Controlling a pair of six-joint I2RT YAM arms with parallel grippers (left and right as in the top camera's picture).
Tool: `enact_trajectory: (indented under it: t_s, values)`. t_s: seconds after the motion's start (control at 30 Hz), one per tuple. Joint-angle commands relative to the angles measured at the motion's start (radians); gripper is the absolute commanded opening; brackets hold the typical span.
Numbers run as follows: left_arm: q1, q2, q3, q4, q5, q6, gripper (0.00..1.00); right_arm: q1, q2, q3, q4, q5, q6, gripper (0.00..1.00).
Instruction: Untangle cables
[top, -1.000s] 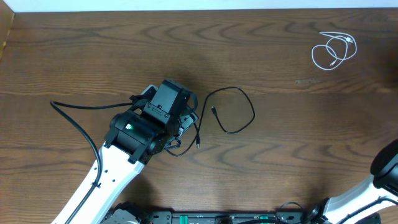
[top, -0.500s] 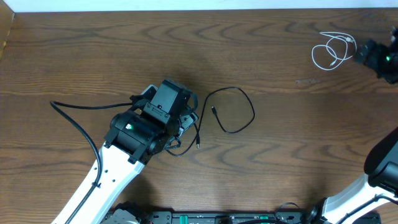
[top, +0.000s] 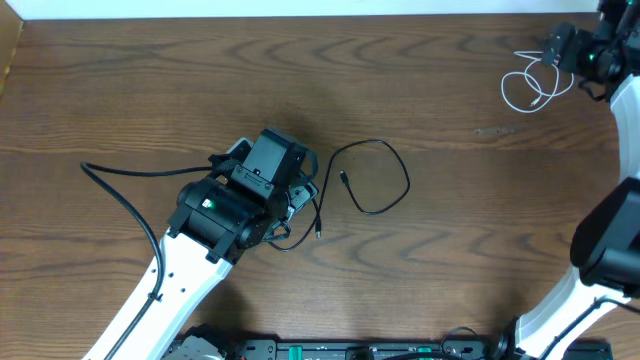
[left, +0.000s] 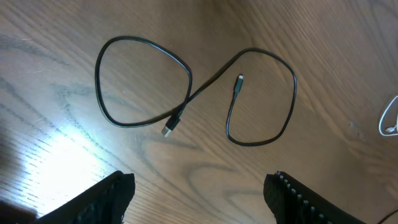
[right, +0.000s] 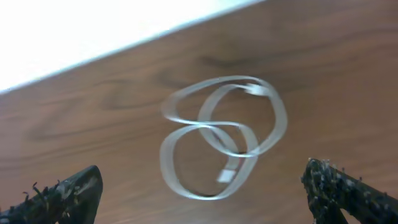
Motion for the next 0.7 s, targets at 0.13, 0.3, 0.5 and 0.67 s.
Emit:
enact_trajectory:
  t_s: [0.13, 0.3, 0.5, 0.67]
  values:
    - [0.003, 0.003, 0.005, 0.011, -0.013, 0.018, 0.72, -0.002, 0.246, 0.007, 0.117, 0.157, -0.115, 0.99]
    - [0.003, 0.003, 0.005, -0.002, -0.013, 0.017, 0.72, -0.005, 0.309, 0.007, 0.219, 0.033, -0.212, 0.81]
    - [0.003, 0.003, 0.005, 0.012, -0.013, 0.017, 0.72, -0.007, 0.340, 0.007, 0.280, 0.067, -0.211, 0.08]
    - [0.003, 0.003, 0.005, 0.013, -0.013, 0.018, 0.72, -0.008, 0.340, 0.007, 0.299, 0.174, -0.210, 0.01]
